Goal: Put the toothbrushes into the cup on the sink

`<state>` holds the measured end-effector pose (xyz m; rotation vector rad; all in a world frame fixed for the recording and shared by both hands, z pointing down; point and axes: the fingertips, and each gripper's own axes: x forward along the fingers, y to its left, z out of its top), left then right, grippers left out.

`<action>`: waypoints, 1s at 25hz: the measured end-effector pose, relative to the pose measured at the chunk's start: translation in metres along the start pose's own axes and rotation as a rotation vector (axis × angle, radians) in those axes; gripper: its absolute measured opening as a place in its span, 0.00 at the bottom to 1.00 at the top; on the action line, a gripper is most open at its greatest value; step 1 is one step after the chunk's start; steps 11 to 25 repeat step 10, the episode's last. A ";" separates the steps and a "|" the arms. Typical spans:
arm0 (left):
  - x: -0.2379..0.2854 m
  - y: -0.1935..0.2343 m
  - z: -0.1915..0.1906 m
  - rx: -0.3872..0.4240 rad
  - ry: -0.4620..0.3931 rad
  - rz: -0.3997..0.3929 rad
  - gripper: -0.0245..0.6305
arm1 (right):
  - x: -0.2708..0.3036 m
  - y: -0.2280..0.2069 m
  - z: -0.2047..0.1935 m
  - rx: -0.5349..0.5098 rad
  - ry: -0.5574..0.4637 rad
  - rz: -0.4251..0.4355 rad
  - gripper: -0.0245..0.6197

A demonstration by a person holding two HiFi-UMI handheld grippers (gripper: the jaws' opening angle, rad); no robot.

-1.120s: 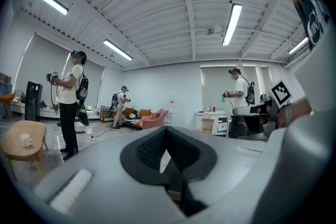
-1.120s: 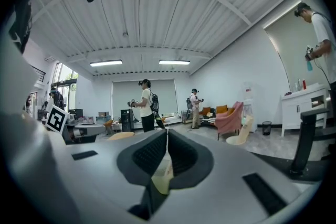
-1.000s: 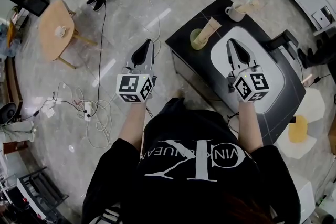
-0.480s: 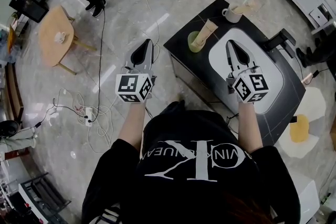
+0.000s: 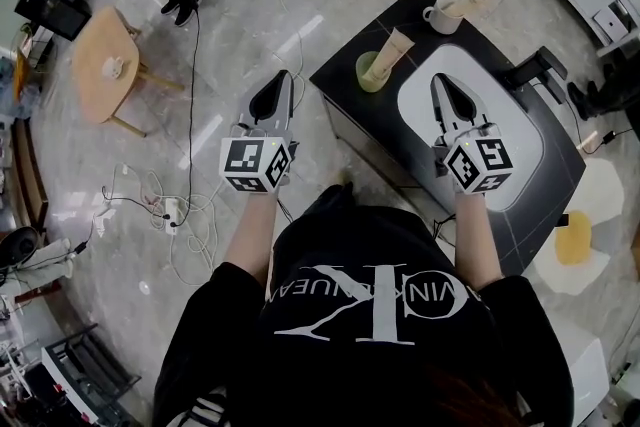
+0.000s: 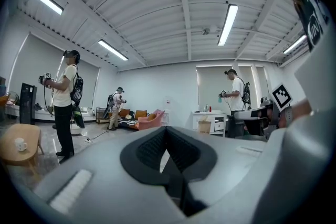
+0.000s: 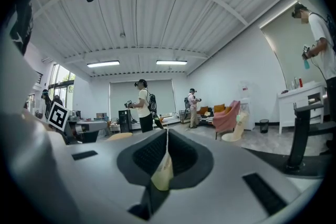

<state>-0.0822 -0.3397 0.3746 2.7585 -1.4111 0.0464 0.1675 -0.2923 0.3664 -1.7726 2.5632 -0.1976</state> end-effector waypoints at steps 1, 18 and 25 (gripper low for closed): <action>0.000 0.000 -0.001 -0.001 0.002 0.000 0.05 | 0.000 0.000 -0.002 0.003 0.003 0.002 0.07; 0.001 0.003 -0.005 -0.003 0.017 0.002 0.06 | 0.005 0.002 -0.008 0.017 0.017 0.012 0.07; 0.001 0.003 -0.005 -0.003 0.017 0.002 0.06 | 0.005 0.002 -0.008 0.017 0.017 0.012 0.07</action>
